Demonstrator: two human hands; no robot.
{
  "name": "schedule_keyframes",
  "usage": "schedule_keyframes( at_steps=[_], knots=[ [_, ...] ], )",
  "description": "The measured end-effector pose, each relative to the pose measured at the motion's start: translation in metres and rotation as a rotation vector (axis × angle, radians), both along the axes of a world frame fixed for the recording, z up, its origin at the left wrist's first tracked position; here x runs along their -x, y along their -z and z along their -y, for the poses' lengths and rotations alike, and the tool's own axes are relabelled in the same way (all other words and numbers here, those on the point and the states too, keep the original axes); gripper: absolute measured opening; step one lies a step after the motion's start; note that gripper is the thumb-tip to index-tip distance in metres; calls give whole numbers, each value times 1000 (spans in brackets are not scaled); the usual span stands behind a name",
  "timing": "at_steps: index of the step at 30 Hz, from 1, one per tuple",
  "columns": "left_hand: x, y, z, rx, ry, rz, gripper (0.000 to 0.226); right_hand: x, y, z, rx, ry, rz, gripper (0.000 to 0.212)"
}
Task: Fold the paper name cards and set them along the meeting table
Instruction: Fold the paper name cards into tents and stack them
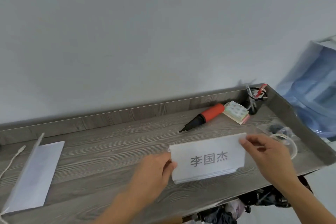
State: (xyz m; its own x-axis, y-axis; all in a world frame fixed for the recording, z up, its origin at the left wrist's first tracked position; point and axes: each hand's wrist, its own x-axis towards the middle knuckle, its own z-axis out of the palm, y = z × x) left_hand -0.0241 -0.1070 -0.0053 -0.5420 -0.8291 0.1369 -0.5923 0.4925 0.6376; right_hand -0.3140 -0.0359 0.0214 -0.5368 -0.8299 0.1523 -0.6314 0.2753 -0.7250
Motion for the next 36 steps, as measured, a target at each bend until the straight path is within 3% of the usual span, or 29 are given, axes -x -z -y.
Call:
schedule_keyframes(
  at_steps=[5,9,12,15,17,21,24,28,31,34,36],
  knots=[
    [12,14,11,-3,-44,69,26,4,15,-3,-142,8,-255,19],
    [12,19,12,1,-53,77,21,-10,11,3,-14,-76,-485,31],
    [3,22,8,-186,-115,-8,14,-42,5,18,125,-279,-513,35],
    [-28,26,1,-528,-324,-307,17,-78,4,38,120,-454,-481,40],
    [-65,31,-2,-727,-607,-541,22,-98,5,49,52,-551,-512,44],
    [-159,44,-15,-910,-1108,-1087,29,-119,7,65,-130,-673,-516,61],
    [-219,57,-22,-946,-1228,-1405,45,-126,8,72,-189,-713,-532,61],
    [-266,70,-17,-946,-1202,-1796,63,-130,9,74,-202,-663,-583,64],
    [-280,74,0,-913,-1214,-1921,56,-130,13,73,-184,-640,-629,60],
    [-285,72,19,-870,-1253,-1865,24,-130,18,75,-159,-629,-692,47],
    [-285,69,29,-860,-1257,-1829,17,-128,24,77,-145,-623,-728,35]
  ],
)
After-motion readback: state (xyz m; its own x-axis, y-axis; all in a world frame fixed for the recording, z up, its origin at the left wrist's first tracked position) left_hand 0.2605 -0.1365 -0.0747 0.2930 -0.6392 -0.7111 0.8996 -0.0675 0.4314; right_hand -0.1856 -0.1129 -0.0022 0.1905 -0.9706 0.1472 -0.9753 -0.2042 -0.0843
